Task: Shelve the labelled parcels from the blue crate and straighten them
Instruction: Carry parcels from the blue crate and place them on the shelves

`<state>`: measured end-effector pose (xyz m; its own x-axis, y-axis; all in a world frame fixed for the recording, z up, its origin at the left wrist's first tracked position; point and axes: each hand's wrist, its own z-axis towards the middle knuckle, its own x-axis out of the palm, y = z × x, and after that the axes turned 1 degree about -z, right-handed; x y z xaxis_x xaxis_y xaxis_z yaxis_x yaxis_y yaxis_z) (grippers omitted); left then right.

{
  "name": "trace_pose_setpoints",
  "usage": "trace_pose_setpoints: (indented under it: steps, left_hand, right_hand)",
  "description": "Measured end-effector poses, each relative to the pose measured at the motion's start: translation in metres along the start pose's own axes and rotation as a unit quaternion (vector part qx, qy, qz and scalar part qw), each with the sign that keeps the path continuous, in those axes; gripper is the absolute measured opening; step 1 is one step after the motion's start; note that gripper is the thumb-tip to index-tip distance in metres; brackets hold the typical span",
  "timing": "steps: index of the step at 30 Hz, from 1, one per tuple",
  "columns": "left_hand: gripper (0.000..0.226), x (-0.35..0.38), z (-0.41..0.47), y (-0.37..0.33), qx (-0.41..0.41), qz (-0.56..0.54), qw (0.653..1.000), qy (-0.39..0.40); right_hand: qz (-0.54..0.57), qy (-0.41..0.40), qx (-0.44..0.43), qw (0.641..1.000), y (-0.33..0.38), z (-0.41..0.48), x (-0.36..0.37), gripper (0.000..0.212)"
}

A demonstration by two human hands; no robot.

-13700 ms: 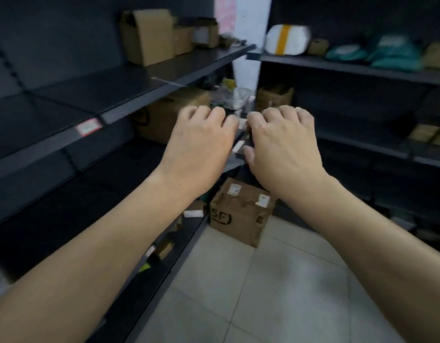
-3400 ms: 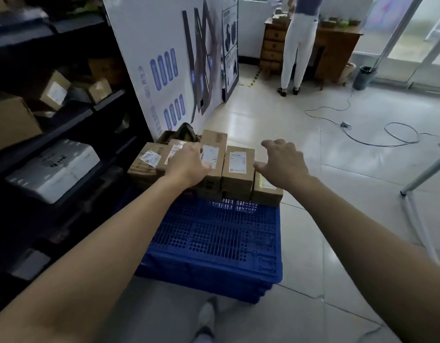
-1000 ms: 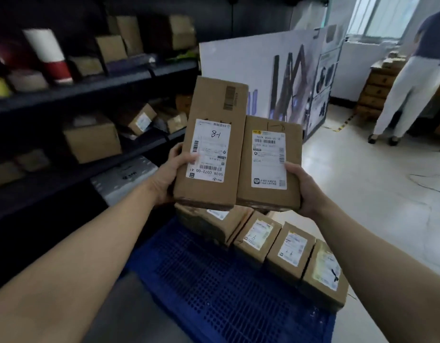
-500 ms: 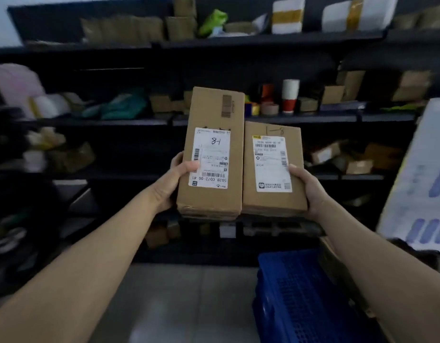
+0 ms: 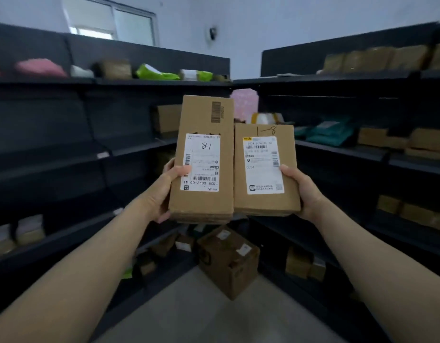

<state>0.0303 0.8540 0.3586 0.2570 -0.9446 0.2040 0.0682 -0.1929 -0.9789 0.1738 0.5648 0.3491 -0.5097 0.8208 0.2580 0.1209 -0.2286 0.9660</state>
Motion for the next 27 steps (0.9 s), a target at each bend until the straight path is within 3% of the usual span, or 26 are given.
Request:
trace_pose_setpoints:
  steps: [5,9,15,27]
  left_hand:
    - [0.068,-0.121,-0.005,-0.028,0.040,0.019,0.996,-0.083]
    - [0.065,-0.203,-0.028,-0.045,0.044,0.020,0.988,-0.149]
    - [0.072,-0.315,-0.072,-0.056,0.047,0.017,0.964,-0.261]
    - [0.063,-0.433,-0.117,-0.096,0.102,0.025,0.882,-0.459]
  right_hand:
    - [0.006,0.072,0.004,0.997,-0.022,0.085,0.116,0.076]
    - [0.005,0.131,0.028,0.991,-0.042,0.136,0.209,0.070]
    - [-0.015,0.244,0.076,0.967,-0.079,0.194,0.338,0.084]
    - [0.005,0.407,0.118,0.906,-0.122,0.290,0.539,0.062]
